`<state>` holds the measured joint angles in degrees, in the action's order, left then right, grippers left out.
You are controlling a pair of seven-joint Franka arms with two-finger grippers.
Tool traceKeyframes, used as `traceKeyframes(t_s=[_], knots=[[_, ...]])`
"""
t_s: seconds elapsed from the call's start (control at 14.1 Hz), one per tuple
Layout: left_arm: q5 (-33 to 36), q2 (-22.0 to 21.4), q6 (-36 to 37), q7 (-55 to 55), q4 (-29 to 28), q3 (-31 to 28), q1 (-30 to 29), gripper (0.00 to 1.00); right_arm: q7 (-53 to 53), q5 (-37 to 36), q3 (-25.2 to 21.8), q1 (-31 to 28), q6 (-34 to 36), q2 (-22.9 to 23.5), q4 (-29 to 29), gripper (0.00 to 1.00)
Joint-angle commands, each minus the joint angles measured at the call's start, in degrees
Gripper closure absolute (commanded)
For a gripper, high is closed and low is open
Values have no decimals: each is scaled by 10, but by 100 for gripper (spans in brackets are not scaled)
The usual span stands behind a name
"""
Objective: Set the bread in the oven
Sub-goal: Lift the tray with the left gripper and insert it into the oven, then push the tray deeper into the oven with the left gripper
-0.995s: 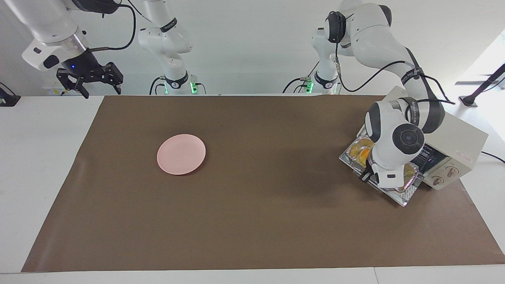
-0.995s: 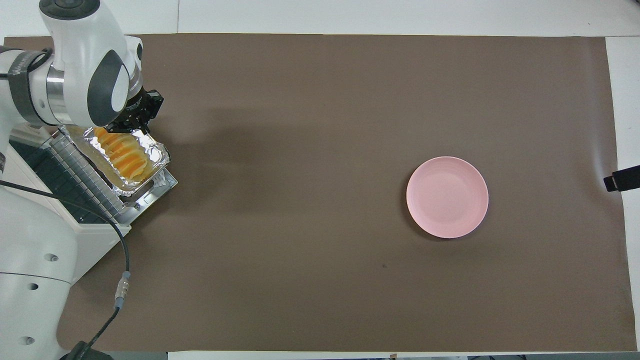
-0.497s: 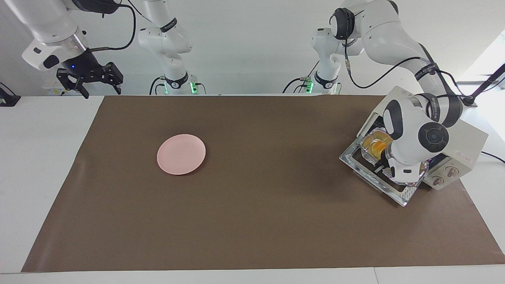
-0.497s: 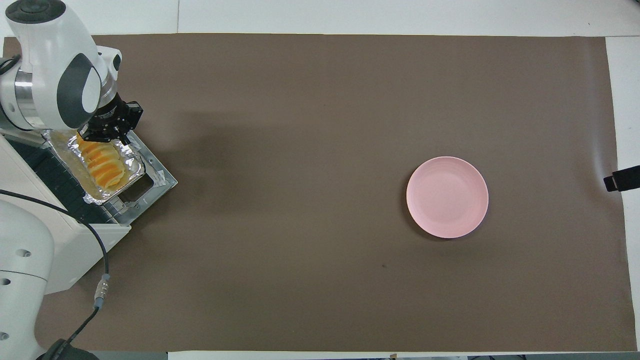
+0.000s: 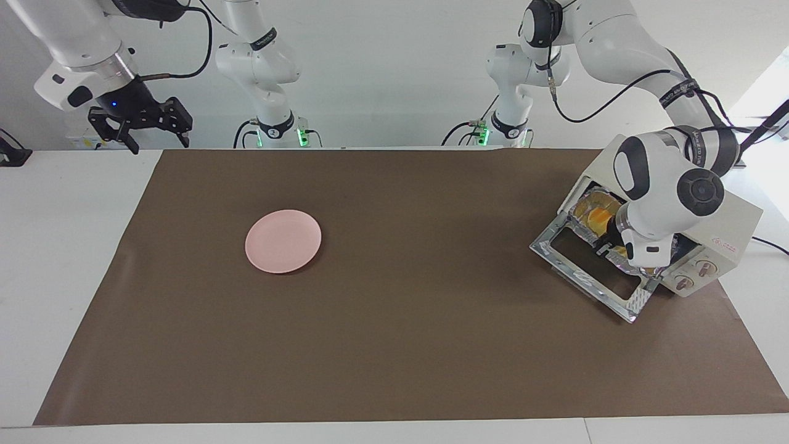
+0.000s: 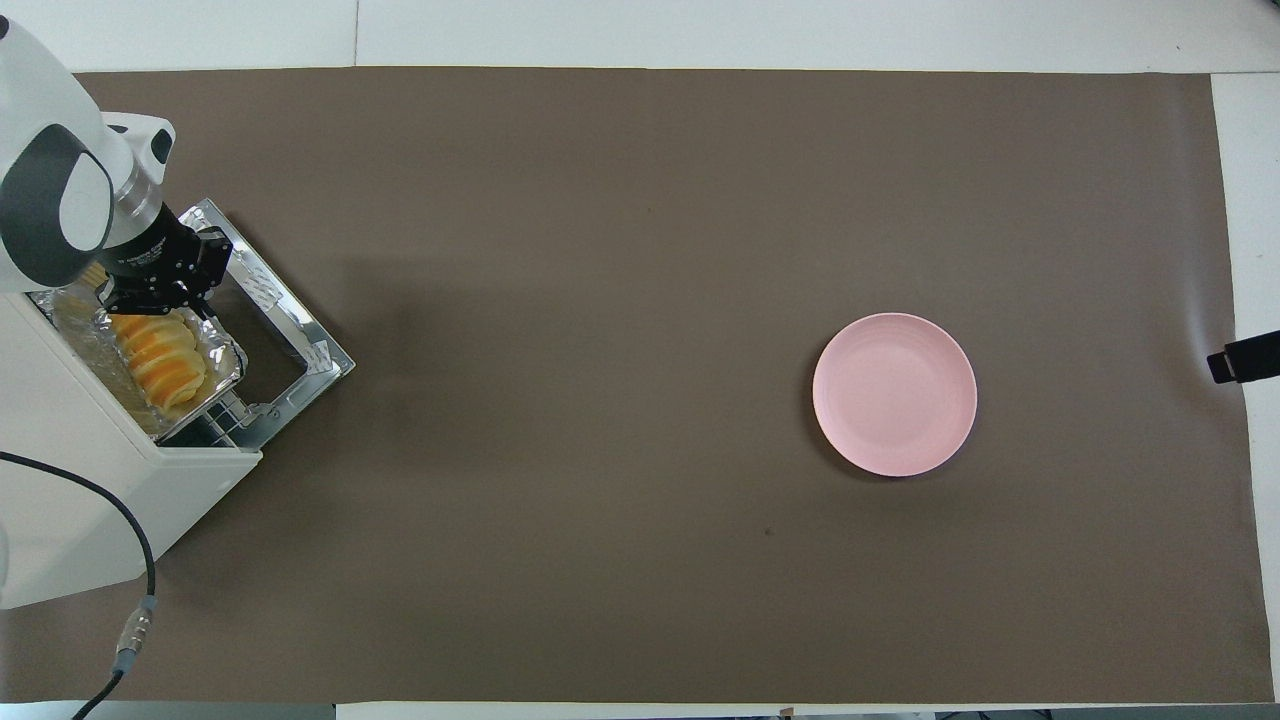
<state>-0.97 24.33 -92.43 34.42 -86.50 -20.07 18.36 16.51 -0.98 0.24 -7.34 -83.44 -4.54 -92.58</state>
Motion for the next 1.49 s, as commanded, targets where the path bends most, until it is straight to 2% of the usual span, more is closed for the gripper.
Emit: traceKeyframes(t_s=[0.0, 0.21, 1.42], knots=[[-7, -25, -26, 13, -43, -2, 1, 100, -3, 12, 4, -6, 8, -4, 1, 0], [-4, -37, -52, 8, -71, -2, -8, 100, -3, 12, 4, -6, 8, -4, 1, 0], [28, -46, -35, -19, -91, -10, -17, 100, -3, 12, 4, -6, 8, -4, 1, 0]])
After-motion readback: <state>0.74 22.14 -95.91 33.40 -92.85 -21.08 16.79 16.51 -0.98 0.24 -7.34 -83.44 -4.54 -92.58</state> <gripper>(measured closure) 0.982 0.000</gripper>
